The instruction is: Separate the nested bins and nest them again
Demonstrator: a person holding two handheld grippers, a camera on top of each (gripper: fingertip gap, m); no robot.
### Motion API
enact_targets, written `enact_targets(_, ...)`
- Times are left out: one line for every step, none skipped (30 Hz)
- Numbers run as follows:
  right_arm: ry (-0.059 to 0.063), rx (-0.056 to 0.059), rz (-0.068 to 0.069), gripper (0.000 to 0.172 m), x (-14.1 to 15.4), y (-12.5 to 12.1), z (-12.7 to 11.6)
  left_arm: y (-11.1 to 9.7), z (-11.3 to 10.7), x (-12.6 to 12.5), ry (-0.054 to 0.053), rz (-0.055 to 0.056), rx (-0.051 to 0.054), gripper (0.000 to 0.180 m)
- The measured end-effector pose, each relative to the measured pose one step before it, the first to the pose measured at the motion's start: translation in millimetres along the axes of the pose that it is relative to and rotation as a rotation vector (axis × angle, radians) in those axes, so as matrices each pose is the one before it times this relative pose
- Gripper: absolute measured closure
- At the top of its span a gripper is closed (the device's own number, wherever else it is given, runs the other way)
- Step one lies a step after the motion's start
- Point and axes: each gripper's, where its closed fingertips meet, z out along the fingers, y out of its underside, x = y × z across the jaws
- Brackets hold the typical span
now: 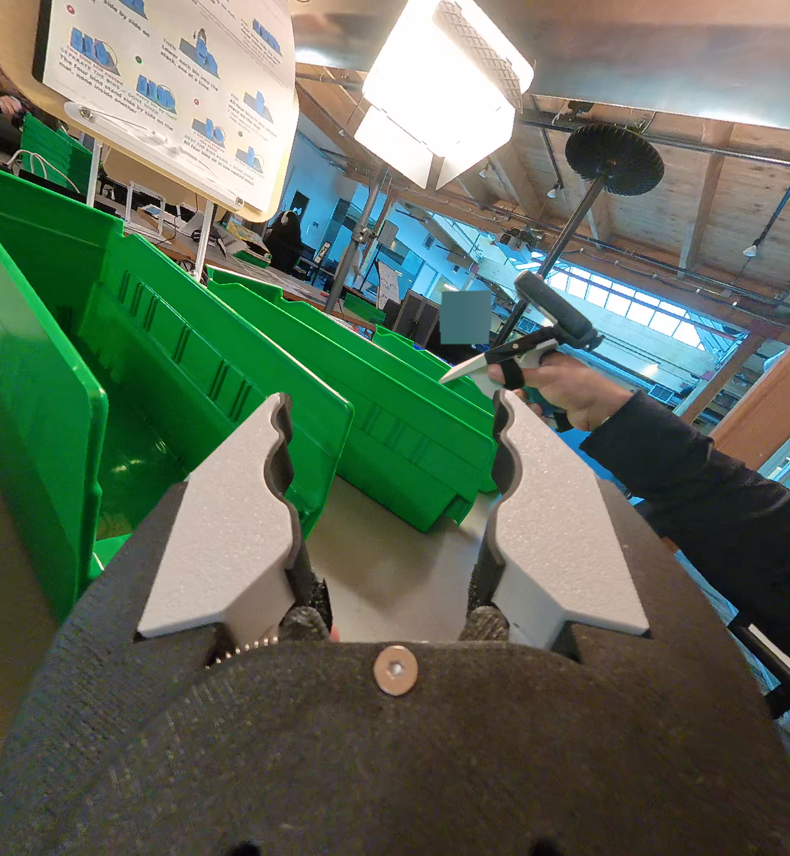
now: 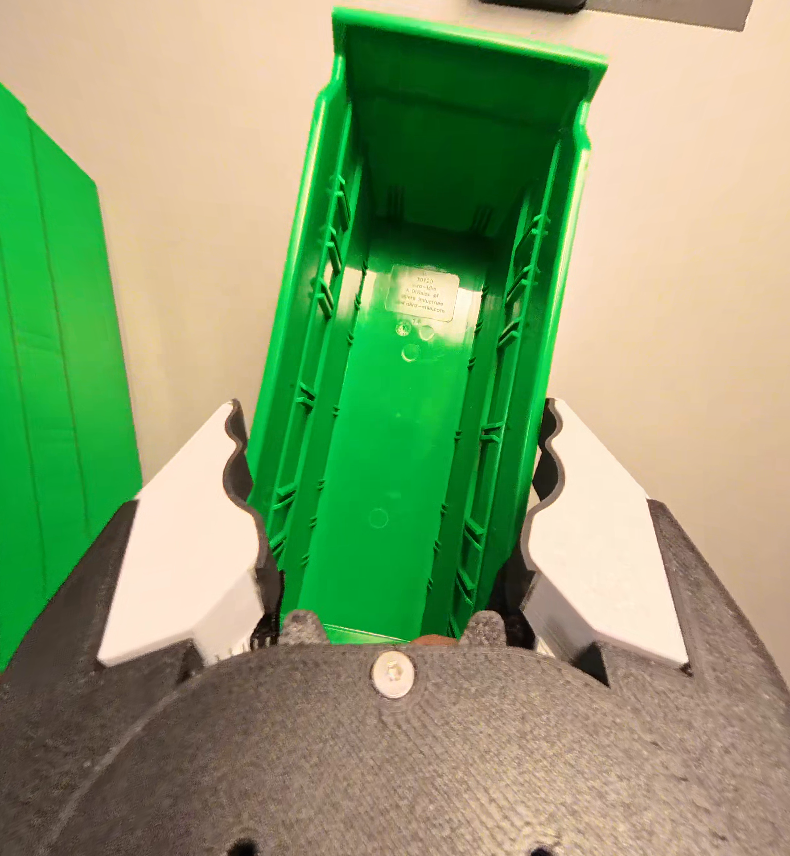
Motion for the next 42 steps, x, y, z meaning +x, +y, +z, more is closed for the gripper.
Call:
enact_targets(-0.0189,0.0225,0.0055,0.046,-3.03,-3.02,-4.93,-0.14,-0.10,-0.07,0.0003,-0.0010,0.0009,0.095)
enact_targets(-0.0052,0.0275,0.0074,0.046,-1.44,-4.37,-7.21,-0.06,-0.03,-0.07,0.0002,-0.0008,0.0005,0.094)
enact_targets(-0.0004,0.0263,-0.0015,0.045,-1.72,-4.72,-8.36,-0.19,-0.09,-0.08,0.0002,-0.0005,0.0006,0.095)
enact_targets(-0.0081,0.0302,-0.0072,0.045,-4.32,-5.64,-8.76,0.04,0.00,-0.01,0.0001,-0.0004,0.0003,0.095)
enact_targets(-0.0199,0.0330,-0.0113,0.045,-8.08,-6.12,-8.42,0.12,0.07,-0.03,0.0000,-0.0003,-0.0009,0.095)
enact_targets(-0.0321,0.0259,-0.0197,0.046,-12.56,-5.33,-6.53,0.27,0.19,0.04,0.0000,0.0001,-0.0020,0.095)
enact_targets(-0.0428,0.0099,-0.0287,0.048,-16.67,-2.64,-3.59,0.40,0.36,-0.05,-0.0003,0.0004,-0.0027,0.095)
enact_targets(-0.0457,-0.0114,-0.0287,0.051,-18.53,0.61,0.05,0.33,0.37,-0.05,-0.0007,0.0004,-0.0028,0.095)
enact_targets(-0.0473,-0.0235,-0.0253,0.053,-19.24,2.15,3.49,0.29,0.28,0.01,-0.0004,0.0002,-0.0019,0.095)
enact_targets(-0.0487,-0.0252,-0.0200,0.056,-19.18,2.10,6.16,0.24,0.07,0.00,-0.0007,0.0006,-0.0009,0.094)
enact_targets(-0.0509,-0.0237,-0.0128,0.062,-18.22,1.26,8.31,-0.01,0.10,0.08,-0.0013,0.0020,0.0001,0.095)
enact_targets(-0.0424,-0.0265,-0.0067,0.067,-14.98,0.92,10.22,-0.24,-0.18,0.12,-0.0016,0.0033,0.0018,0.095)
enact_targets(-0.0236,-0.0308,-0.0050,0.073,-9.78,0.71,11.49,-0.37,-0.35,0.15,-0.0018,0.0032,0.0033,0.094)
enact_targets(0.0072,-0.0322,-0.0022,0.078,-2.81,0.31,11.70,-0.39,-0.43,0.22,-0.0011,0.0024,0.0038,0.094)
enact_targets(0.0190,-0.0307,-0.0029,0.084,0.63,-0.40,11.19,-0.32,-0.36,0.37,-0.0002,0.0021,0.0027,0.094)
enact_targets(0.0012,-0.0325,0.0022,0.096,-0.94,-0.13,10.35,-0.15,-0.21,0.05,-0.0004,0.0013,0.0013,0.094)
enact_targets(-0.0184,-0.0332,0.0066,0.116,-3.20,0.49,8.91,-0.03,-0.14,0.17,0.0004,0.0002,0.0005,0.095)
enact_targets(-0.0249,-0.0214,0.0071,0.137,-4.05,-0.72,7.42,-0.17,-0.23,0.11,0.0009,-0.0006,0.0013,0.095)
enact_targets(-0.0008,-0.0092,0.0148,0.151,0.06,-1.83,4.96,-0.37,-0.43,0.11,0.0014,-0.0013,0.0026,0.095)
enact_targets(0.0214,-0.0011,0.0109,0.166,4.00,-2.43,2.56,-0.45,-0.26,0.09,0.0016,-0.0015,0.0031,0.095)
enact_targets(-0.0046,0.0086,0.0153,0.167,0.40,-2.96,1.82,-0.27,-0.33,0.05,0.0016,-0.0015,0.0024,0.095)
enact_targets(-0.0020,0.0152,0.0366,0.168,1.73,-2.78,1.02,-0.25,-0.13,0.09,0.0019,-0.0019,0.0011,0.095)
enact_targets(0.0117,0.0137,0.0261,0.168,3.89,-2.11,0.22,-0.13,-0.14,0.01,0.0020,-0.0024,0.0006,0.095)
enact_targets(0.0208,0.0163,0.0222,0.169,5.49,-2.06,-0.27,-0.05,-0.18,0.04,0.0019,-0.0023,0.0009,0.095)
enact_targets(0.0212,0.0210,0.0240,0.169,6.50,-2.26,-0.55,-0.26,-0.15,0.13,0.0017,-0.0014,0.0014,0.095)
enact_targets(0.0116,0.0219,0.0299,0.169,6.03,-1.97,-0.76,-0.17,-0.24,0.18,0.0014,-0.0005,0.0013,0.095)
enact_targets(-0.0003,0.0213,0.0347,0.168,5.09,-1.70,-0.75,-0.08,-0.18,0.06,0.0005,-0.0002,0.0009,0.095)
enact_targets(-0.0075,0.0163,0.0379,0.168,4.47,-0.86,-1.28,-0.10,-0.06,-0.02,0.0000,-0.0002,0.0004,0.095)
enact_targets(-0.0028,0.0219,0.0412,0.168,4.93,-1.64,-2.51,0.12,0.07,-0.12,-0.0007,-0.0004,-0.0008,0.095)
enact_targets(-0.0103,0.0287,0.0414,0.168,3.40,-2.61,-3.28,0.28,0.18,-0.11,-0.0012,-0.0002,-0.0020,0.095)
enact_targets(-0.0143,0.0258,0.0401,0.167,3.00,-2.07,-3.16,0.34,0.28,-0.28,-0.0017,0.0004,-0.0025,0.095)
enact_targets(-0.0169,0.0155,0.0312,0.167,2.10,-0.66,-2.19,0.32,0.35,-0.16,-0.0019,0.0006,-0.0024,0.095)
enact_targets(-0.0174,0.0104,0.0234,0.166,0.69,-0.15,-1.61,0.33,0.13,-0.12,-0.0015,0.0005,-0.0022,0.095)
enact_targets(-0.0132,0.0078,0.0164,0.165,0.17,-0.17,-1.37,0.22,0.19,-0.10,-0.0013,0.0008,-0.0014,0.095)
enact_targets(-0.0119,0.0085,0.0183,0.164,-0.31,-0.32,-1.19,0.13,0.08,-0.03,-0.0015,0.0012,-0.0005,0.095)
enact_targets(-0.0131,0.0088,0.0216,0.163,-1.06,-0.49,-1.07,-0.12,-0.06,-0.01,-0.0016,0.0018,0.0004,0.095)
enact_targets(-0.0195,0.0147,0.0240,0.160,-2.39,-1.51,-1.04,-0.17,-0.17,0.01,-0.0019,0.0022,0.0016,0.095)
enact_targets(-0.0276,0.0186,0.0248,0.157,-3.87,-1.79,-1.27,-0.19,-0.19,0.11,-0.0018,0.0021,0.0020,0.095)
enact_targets(-0.0299,0.0204,0.0248,0.155,-4.30,-2.11,-1.49,-0.01,-0.14,0.22,-0.0010,0.0015,0.0007,0.095)
enact_targets(-0.0132,0.0152,0.0126,0.152,-2.16,-1.20,-1.08,0.26,-0.04,0.27,-0.0005,0.0015,-0.0009,0.095)
enact_targets(-0.0168,0.0096,0.0049,0.150,-3.10,0.04,-0.80,0.15,-0.17,0.26,-0.0012,0.0026,-0.0006,0.095)
enact_targets(-0.0130,0.0047,0.0036,0.146,-2.24,0.99,-0.61,-0.06,-0.14,0.27,-0.0007,0.0020,0.0004,0.095)
